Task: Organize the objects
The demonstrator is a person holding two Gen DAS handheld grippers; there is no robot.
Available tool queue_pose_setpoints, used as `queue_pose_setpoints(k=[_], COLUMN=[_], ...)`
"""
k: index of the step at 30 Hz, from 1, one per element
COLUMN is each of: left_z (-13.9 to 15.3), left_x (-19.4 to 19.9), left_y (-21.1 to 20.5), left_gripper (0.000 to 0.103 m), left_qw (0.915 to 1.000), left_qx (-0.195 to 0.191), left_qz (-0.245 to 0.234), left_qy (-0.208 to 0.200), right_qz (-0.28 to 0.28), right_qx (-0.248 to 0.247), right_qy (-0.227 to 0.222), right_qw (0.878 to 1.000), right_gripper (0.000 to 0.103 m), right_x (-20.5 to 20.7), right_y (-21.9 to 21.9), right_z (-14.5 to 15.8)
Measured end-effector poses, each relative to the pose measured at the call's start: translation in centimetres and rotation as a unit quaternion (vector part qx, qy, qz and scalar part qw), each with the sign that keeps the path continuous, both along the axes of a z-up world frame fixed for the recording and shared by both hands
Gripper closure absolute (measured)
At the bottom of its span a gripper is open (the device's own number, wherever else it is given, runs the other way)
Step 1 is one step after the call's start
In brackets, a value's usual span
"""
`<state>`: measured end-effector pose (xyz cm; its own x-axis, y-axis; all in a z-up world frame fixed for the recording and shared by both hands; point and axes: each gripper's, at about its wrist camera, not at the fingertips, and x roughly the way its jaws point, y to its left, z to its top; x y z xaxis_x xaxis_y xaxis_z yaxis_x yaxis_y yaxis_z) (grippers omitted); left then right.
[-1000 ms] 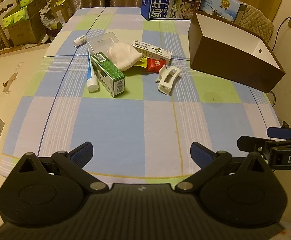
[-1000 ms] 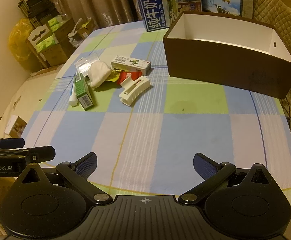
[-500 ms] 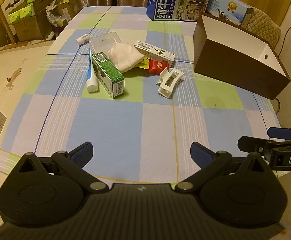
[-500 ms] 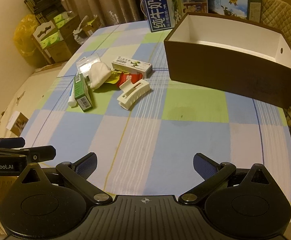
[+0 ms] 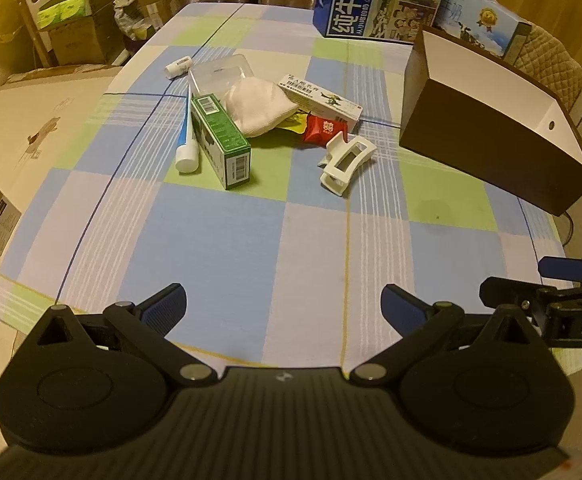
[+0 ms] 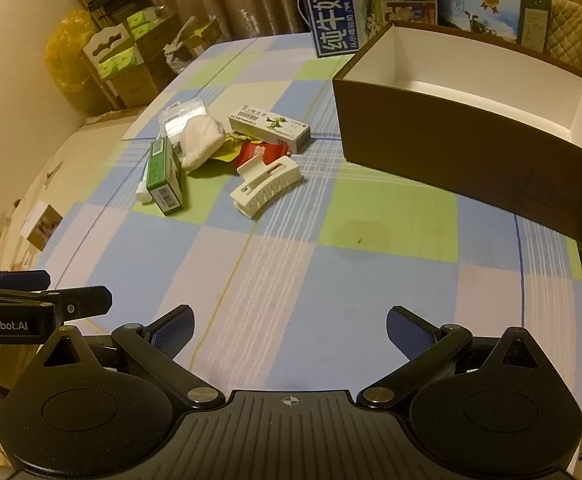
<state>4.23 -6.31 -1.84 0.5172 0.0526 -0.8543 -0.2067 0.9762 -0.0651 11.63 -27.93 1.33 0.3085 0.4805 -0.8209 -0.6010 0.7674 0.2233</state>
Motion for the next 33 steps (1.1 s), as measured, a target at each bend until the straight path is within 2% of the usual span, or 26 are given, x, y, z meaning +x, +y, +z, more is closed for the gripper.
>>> queue_pose_setpoints(k=[14,21,24,33], left_z=[-0.2,-0.5,-0.6,-0.9], left_x=[-0.5,-0.7,-0.6,2.5], left_y=[-0.2,0.9,1.8,5.6], left_gripper=[0.001,0.001,0.001,0.001], left_qw=[0.9982,0.9975,0.9974,0.9985], left_qx=[0.004,0.000,0.003,0.017], left_qz=[0.059,0.069,0.071,0.052], left_qy=[0.010,0.013,0.011,0.009], right_qz=[0.025,0.026,0.023,-0.036], right_qx=[0.006,0.008,0.007,0.008], right_qy=[0.015,0.025,0.029,0.033], right_qw=[1.000,0.999,0.999,0.999], right_gripper=[0.003,0.003,0.008,0.012], right_x=[1.5,1.9,2.1,3.5], right_y=[-1.5,-1.2,-0.9,0.2], right_z=[-0.7,-1.4,-1.7,-2.4])
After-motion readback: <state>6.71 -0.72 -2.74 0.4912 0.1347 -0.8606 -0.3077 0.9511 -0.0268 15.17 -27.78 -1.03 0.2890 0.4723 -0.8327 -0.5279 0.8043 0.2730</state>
